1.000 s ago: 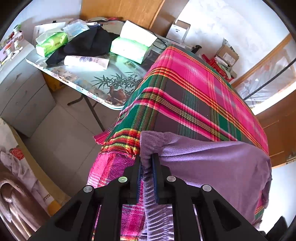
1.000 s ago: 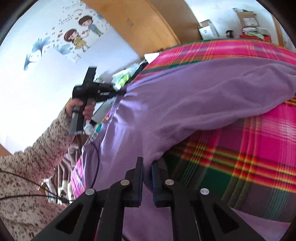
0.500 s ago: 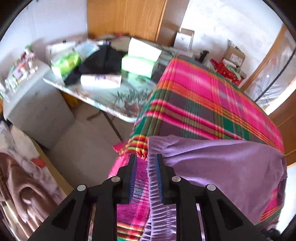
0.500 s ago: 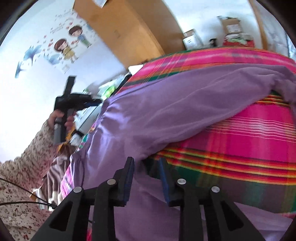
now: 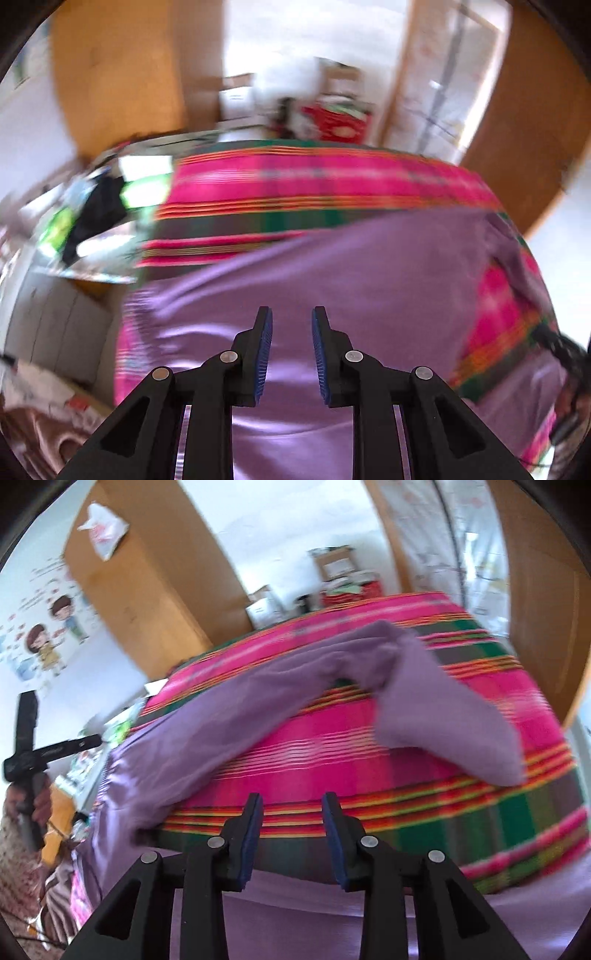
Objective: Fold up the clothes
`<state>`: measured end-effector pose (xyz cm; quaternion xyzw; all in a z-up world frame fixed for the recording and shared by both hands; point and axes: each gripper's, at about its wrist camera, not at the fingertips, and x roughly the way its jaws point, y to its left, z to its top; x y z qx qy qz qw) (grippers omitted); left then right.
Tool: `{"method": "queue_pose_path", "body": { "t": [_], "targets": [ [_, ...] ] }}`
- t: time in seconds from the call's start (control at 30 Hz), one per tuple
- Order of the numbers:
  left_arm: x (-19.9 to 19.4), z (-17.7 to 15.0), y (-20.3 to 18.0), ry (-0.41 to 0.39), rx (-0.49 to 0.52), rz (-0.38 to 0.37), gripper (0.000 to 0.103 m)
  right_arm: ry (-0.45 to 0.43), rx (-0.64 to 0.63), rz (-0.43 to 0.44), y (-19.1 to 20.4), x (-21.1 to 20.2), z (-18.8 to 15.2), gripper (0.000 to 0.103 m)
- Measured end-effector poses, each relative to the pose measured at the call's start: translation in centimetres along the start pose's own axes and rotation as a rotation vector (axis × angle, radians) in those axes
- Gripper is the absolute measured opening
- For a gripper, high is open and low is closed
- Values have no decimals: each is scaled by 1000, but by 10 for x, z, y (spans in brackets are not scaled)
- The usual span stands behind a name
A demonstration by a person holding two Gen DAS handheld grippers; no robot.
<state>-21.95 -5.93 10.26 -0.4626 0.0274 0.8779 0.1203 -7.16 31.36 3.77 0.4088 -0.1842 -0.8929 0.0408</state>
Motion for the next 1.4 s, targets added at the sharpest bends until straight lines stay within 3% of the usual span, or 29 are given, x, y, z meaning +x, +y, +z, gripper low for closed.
{"method": "queue_pose_path", "body": {
  "t": [0.37, 0.53, 0.8, 0.87, 1.1, 1.3, 1.4],
  "targets": [
    [48, -13, -145, 84, 381, -69, 23, -24, 15, -156, -47, -5, 11, 39],
    [66, -23, -181, 85, 488, -24, 23, -38, -19, -195, -55, -8, 13, 40],
    [86, -28, -192, 95, 532, 34, 23, -76, -104, -243, -56, -13, 16, 42],
    [85, -29, -195, 88, 537, 17, 23, -86, -140, -245, -52, -13, 16, 43],
    [95, -36, -211, 52, 608, 48, 23, -46, -307, -281, -30, 11, 16, 50],
    [101, -38, -219, 44, 640, 98, 27, 6, -323, -330, -34, 29, 25, 51],
    [102, -33, -216, 55, 626, 86, 27, 20, -291, -336, -43, 33, 29, 51]
  ]
}}
